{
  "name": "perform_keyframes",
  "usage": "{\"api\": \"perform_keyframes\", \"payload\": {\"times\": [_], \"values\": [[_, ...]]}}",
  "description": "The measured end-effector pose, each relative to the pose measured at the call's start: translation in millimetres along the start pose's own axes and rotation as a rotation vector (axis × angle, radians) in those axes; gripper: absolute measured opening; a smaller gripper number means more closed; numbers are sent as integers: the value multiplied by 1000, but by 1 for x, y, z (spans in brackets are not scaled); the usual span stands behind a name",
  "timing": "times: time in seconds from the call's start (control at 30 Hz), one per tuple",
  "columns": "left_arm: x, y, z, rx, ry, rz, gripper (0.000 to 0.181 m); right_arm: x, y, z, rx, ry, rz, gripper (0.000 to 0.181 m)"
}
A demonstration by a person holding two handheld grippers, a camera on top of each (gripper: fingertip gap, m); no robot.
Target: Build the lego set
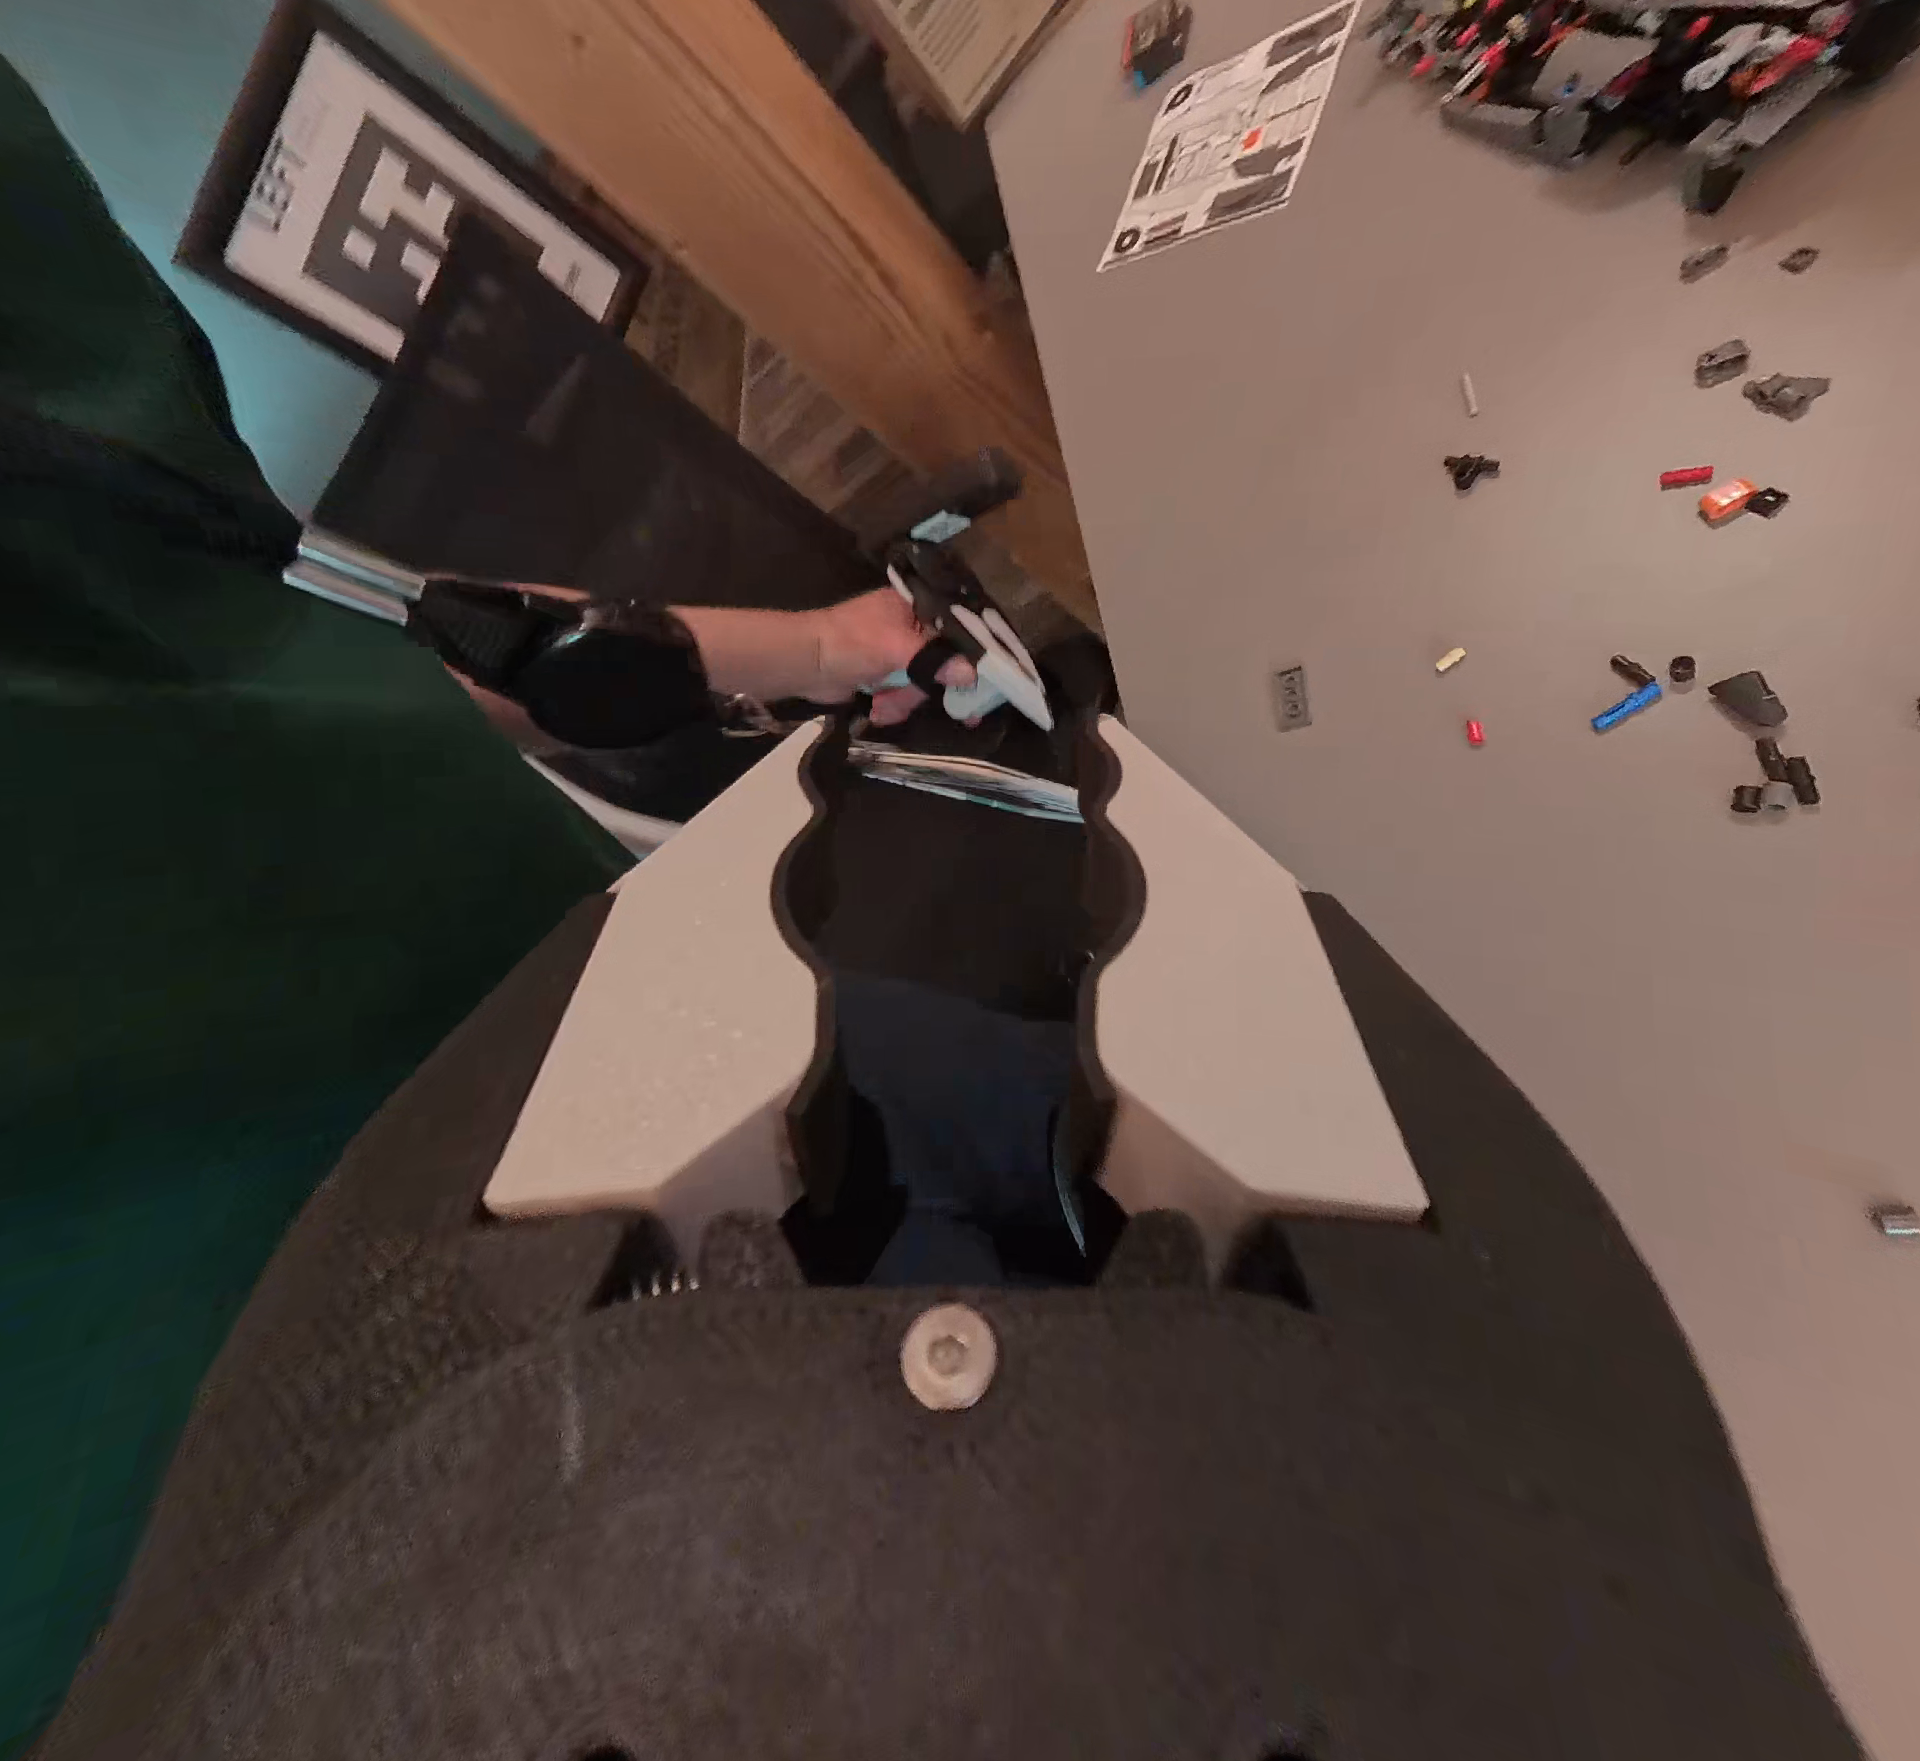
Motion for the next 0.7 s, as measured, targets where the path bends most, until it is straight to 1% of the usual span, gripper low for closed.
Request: {"api": "perform_keyframes", "payload": {"times": [0.03,0.1,0.2,0.27,0.37,0.43,0.5,0.6,0.67,0.7], "values": [[-2,2,7,-17,-11,28,0,2,1,2,-11,24,-29,44],[3,0,9,-130,-32,33,0,1,3,7,-37,64,-82,44],[2,0,9,-234,-31,119,0,-4,5,19,-73,102,-144,45],[3,-3,10,-276,-1,101,0,-8,8,28,-100,118,-193,44],[3,-13,14,-366,-34,89,0,-15,17,41,-143,118,-274,45],[1,-21,19,-380,-21,107,0,-21,28,50,-182,97,-318,44],[4,-37,28,-420,-44,68,0,-28,42,59,-215,68,-355,45],[-3,-60,38,-433,-15,53,0,-39,66,70,-254,33,-414,45],[-14,-68,42,-414,43,101,0,-47,84,76,-291,10,-451,45],[-17,-76,46,-417,59,89,0,-51,94,78,-318,-4,-468,46]]}}
Point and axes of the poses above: each gripper's, where its closed fingertips meet, y out along the fingers, x out of its top, z = x × y across the jaws, the point moved 5 cm from there along -y, back along the fingers, and after that the axes turned 14 degrees about z, right-handed, at the moved point
